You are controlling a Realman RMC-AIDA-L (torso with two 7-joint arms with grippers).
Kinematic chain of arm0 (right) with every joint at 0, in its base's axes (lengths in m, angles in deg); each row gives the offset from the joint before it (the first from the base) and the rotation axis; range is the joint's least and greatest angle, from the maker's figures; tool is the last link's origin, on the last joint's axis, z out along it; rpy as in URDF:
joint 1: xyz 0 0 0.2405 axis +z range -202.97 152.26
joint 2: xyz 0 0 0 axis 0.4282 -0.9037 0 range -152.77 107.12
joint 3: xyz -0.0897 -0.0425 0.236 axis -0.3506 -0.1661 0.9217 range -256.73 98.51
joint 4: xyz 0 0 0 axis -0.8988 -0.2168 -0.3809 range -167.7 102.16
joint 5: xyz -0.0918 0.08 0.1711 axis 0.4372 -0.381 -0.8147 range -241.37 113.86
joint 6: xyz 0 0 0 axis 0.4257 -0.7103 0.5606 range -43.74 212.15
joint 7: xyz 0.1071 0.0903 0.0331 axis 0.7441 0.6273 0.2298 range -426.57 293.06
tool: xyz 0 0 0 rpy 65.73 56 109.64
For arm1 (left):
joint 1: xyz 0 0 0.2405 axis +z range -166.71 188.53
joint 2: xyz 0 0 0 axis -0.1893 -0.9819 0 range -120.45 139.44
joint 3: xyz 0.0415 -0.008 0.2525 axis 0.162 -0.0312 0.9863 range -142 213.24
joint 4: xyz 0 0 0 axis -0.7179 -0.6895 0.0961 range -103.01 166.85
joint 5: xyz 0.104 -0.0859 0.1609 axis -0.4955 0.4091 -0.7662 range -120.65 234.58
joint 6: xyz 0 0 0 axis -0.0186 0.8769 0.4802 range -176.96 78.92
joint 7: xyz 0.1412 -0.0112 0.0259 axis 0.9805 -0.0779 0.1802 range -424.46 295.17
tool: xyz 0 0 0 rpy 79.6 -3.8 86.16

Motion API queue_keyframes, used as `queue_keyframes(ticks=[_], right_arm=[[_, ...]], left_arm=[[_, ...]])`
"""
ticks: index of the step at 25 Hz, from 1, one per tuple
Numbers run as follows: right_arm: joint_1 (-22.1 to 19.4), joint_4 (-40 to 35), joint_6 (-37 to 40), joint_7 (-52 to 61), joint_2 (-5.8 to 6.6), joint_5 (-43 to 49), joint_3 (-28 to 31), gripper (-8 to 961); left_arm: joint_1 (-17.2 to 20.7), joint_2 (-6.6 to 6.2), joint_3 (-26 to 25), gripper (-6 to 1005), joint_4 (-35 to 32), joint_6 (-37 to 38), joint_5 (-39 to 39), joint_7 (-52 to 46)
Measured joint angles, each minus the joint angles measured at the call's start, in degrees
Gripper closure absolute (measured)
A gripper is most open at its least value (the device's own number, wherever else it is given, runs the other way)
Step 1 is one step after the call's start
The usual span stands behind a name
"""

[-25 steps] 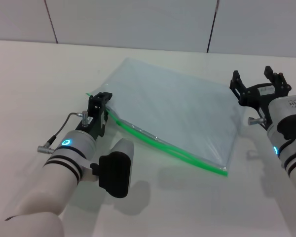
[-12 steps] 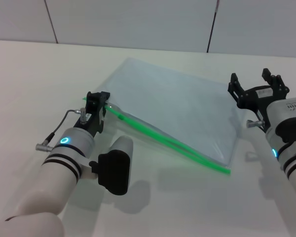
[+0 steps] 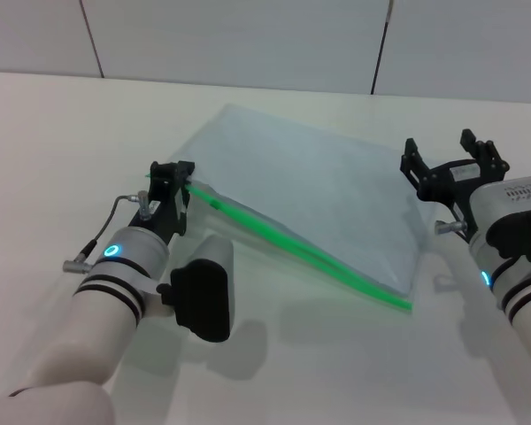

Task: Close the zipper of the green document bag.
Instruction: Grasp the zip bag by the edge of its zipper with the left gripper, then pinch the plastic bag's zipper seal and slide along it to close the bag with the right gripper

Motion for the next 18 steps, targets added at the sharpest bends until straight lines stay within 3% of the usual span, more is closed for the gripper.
queue_keyframes(ticks=[8, 18], right_arm=[[-0.3, -2.9, 0.7, 0.0, 0.17, 3.7, 0.0, 156], [-3.1, -8.6, 1.2, 0.3, 0.45, 17.6, -0.1, 156]], left_arm=[[0.1, -0.11, 0.0, 947, -0.3, -3.4, -1.4, -6.6], [0.7, -0.30, 0.0, 947, -0.5, -8.3, -2.2, -10.7]])
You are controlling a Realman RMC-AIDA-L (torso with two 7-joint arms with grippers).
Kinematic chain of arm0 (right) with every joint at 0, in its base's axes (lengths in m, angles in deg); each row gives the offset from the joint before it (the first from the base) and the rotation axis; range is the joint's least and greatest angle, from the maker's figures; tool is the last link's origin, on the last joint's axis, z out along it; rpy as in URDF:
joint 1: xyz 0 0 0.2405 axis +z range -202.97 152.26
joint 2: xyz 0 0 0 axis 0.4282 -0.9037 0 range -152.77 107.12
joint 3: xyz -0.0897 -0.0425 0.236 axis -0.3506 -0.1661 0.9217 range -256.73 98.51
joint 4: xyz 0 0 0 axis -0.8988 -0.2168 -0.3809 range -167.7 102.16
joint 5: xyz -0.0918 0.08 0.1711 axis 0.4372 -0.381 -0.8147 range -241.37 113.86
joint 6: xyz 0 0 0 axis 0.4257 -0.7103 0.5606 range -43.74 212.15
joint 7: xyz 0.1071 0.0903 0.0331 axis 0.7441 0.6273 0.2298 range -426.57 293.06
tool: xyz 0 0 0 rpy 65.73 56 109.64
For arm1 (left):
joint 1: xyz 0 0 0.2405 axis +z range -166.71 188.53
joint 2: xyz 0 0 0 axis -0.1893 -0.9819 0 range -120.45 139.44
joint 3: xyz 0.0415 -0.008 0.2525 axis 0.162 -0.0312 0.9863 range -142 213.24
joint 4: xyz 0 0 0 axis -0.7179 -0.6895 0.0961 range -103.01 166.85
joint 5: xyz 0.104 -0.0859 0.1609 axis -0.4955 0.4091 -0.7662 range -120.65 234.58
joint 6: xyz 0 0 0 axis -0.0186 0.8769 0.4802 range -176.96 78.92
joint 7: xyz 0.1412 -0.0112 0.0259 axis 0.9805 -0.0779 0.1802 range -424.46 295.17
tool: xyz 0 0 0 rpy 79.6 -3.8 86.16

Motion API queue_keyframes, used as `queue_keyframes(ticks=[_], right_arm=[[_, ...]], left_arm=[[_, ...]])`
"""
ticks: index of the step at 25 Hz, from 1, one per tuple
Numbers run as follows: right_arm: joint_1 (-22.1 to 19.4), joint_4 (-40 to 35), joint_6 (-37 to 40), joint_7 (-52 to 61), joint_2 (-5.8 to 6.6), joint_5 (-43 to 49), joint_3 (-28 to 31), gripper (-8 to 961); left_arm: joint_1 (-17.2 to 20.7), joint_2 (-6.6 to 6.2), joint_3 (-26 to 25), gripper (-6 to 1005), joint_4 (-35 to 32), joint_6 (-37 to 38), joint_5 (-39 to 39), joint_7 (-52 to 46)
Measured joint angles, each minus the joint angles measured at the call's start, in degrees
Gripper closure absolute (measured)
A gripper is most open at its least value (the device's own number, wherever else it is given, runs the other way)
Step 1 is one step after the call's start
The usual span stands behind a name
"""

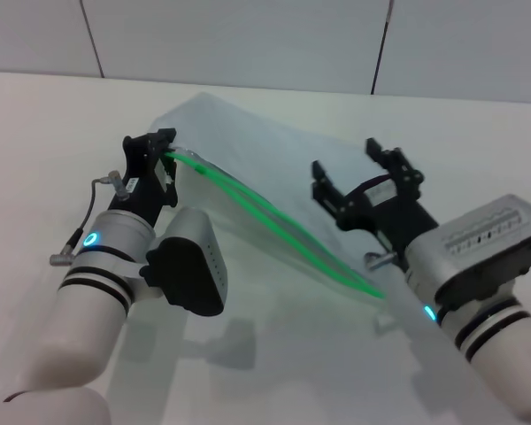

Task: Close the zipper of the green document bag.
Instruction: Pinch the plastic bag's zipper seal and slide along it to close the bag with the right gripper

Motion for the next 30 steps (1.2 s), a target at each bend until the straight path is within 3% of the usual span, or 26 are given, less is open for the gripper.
queue_keyframes(ticks=[6, 30], right_arm=[[-0.7, -0.9, 0.1, 0.1, -0.05, 7.2, 0.0, 156], [0.9, -1.7, 3.7, 0.2, -0.09, 15.2, 0.0, 171]], left_arm=[[0.0, 0.00, 0.0, 947, 0.2, -1.0, -2.1, -1.6], [-0.5, 0.00, 0.0, 946, 0.2, -0.1, -12.8, -1.8]])
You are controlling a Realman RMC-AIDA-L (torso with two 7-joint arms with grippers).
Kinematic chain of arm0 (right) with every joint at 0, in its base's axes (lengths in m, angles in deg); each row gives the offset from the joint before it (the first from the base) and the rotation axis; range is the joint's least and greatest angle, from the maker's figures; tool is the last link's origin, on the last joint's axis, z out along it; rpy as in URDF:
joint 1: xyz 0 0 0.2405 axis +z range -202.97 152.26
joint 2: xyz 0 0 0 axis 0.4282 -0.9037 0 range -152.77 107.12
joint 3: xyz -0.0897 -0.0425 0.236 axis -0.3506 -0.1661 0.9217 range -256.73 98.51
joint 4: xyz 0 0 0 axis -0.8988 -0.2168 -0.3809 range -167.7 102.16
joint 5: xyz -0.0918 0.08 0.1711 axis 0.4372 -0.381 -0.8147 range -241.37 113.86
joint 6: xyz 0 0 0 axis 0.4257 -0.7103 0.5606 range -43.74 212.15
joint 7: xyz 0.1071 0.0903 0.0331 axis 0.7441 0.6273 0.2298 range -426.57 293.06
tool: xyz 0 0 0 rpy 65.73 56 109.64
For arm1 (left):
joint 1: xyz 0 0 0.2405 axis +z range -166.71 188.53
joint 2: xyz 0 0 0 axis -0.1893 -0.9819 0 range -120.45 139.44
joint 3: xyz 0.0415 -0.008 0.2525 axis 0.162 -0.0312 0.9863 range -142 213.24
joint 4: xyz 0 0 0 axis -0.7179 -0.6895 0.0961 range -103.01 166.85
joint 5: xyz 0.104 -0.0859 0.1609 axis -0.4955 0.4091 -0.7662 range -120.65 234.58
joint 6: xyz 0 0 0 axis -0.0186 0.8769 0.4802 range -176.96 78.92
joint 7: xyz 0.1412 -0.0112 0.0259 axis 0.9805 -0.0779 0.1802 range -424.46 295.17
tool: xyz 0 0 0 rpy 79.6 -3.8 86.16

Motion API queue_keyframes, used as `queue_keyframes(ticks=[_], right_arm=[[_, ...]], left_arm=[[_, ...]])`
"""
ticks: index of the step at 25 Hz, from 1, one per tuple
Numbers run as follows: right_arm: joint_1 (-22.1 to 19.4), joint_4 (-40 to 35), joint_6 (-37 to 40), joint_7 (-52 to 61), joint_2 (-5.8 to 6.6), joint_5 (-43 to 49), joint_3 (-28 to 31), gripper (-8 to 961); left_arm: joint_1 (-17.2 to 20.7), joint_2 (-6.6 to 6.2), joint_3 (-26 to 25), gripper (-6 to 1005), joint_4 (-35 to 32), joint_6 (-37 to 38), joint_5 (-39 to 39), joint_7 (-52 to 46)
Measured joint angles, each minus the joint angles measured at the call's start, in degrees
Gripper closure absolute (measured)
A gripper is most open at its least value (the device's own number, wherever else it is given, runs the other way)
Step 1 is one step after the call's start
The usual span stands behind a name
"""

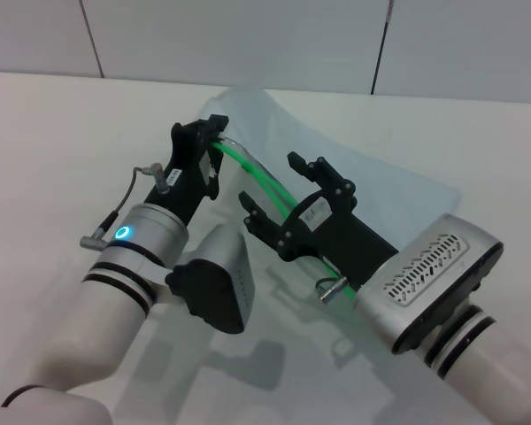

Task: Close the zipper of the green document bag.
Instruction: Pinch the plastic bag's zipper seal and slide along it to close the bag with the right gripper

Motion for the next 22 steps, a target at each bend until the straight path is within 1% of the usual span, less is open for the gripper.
queue_keyframes(ticks=[8, 14, 22], right_arm=[[0.8, 0.4, 0.1, 0.0, 0.00, 0.1, 0.0, 184], [1.6, 0.6, 0.9, 0.0, -0.01, 0.2, 0.0, 193], [1.7, 1.0, 1.0, 0.0, -0.01, -0.1, 0.1, 206]], left_arm=[[-0.3, 0.00, 0.0, 946, 0.1, 2.5, -2.5, 0.0], [-0.3, 0.00, 0.0, 946, 0.1, 2.7, -4.5, 0.0], [-0.3, 0.00, 0.0, 946, 0.0, 2.8, -5.2, 0.4]])
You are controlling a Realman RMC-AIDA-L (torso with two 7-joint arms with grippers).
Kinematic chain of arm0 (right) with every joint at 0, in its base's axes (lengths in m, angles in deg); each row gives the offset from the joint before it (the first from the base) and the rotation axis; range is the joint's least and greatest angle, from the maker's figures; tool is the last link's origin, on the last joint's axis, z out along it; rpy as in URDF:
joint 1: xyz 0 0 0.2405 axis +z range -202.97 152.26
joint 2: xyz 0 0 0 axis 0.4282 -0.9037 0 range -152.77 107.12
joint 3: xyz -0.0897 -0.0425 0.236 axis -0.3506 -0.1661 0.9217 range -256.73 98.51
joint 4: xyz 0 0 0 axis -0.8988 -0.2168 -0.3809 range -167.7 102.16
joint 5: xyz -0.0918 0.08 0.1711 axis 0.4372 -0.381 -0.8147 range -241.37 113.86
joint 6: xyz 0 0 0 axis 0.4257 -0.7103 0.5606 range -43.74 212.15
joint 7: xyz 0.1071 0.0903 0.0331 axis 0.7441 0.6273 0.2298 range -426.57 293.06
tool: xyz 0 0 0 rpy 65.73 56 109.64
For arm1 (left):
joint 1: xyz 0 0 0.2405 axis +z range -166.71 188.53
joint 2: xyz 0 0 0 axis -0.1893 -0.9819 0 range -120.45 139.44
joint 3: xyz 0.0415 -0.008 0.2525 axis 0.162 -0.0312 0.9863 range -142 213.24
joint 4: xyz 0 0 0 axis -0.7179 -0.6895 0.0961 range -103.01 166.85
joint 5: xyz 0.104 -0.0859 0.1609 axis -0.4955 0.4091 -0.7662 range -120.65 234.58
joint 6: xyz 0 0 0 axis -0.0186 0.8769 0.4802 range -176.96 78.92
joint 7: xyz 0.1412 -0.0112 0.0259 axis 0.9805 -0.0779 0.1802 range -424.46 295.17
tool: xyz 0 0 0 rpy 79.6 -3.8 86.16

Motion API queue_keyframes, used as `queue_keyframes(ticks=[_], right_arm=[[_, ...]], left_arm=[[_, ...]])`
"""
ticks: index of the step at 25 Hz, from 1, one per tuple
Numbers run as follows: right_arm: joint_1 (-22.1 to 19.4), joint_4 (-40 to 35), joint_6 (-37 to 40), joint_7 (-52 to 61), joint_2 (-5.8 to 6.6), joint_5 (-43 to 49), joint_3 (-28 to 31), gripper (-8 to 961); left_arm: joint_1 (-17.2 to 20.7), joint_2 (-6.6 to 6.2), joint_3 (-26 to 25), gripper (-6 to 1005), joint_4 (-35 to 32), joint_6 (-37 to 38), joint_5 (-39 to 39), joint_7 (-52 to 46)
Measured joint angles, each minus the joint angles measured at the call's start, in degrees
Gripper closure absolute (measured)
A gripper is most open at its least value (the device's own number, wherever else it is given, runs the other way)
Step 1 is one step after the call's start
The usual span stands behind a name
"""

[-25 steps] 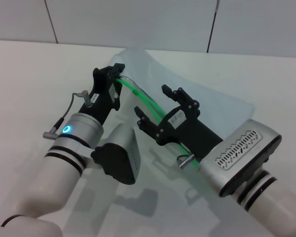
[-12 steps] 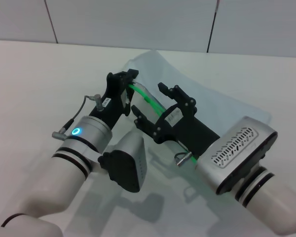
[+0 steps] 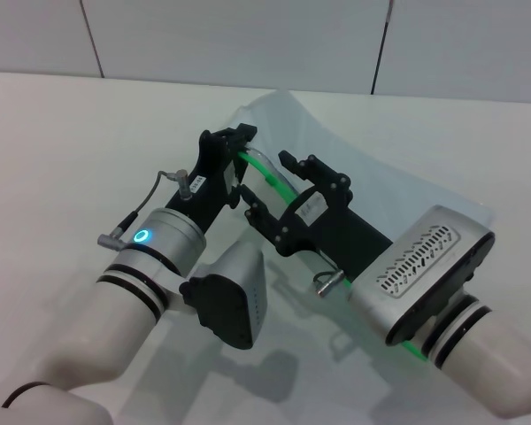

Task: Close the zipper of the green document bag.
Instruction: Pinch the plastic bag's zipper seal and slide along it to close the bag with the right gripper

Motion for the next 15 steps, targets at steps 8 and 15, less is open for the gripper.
queue_keyframes(ticks=[8, 15], right_arm=[[0.0, 0.3, 0.0, 0.0, -0.09, -0.3, 0.0, 293], [-0.1, 1.0, 0.0, 0.1, -0.09, -0.3, 0.0, 346]], left_arm=[[0.0, 0.00, 0.0, 947, -0.1, -0.3, -1.6, 0.0], [0.0, 0.00, 0.0, 947, -0.2, -0.5, -2.0, 0.0]])
